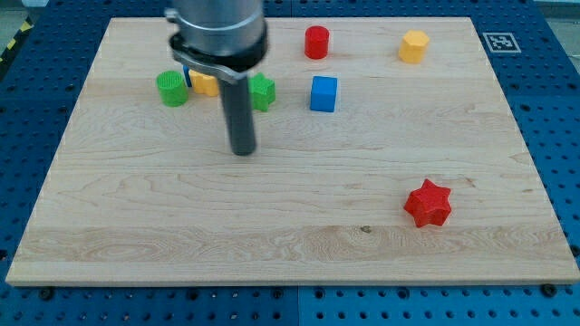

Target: Point your arm closer to the yellow hexagon

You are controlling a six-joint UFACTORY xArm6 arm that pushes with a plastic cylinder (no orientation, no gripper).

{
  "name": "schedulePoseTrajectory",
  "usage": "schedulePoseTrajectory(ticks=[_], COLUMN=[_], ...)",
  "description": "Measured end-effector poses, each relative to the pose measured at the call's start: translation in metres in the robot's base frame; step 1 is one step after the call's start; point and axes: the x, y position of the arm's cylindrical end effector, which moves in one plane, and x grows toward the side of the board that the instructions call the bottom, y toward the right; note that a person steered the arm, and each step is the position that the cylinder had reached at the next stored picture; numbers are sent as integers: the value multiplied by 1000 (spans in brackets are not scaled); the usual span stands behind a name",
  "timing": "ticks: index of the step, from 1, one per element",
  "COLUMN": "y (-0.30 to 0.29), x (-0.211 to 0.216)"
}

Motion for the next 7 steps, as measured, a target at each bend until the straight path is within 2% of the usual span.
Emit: schedulePoseTrajectory(ticks=[3,4,6,7], y=[147,200,287,315], x=[7,-7,-93,-165])
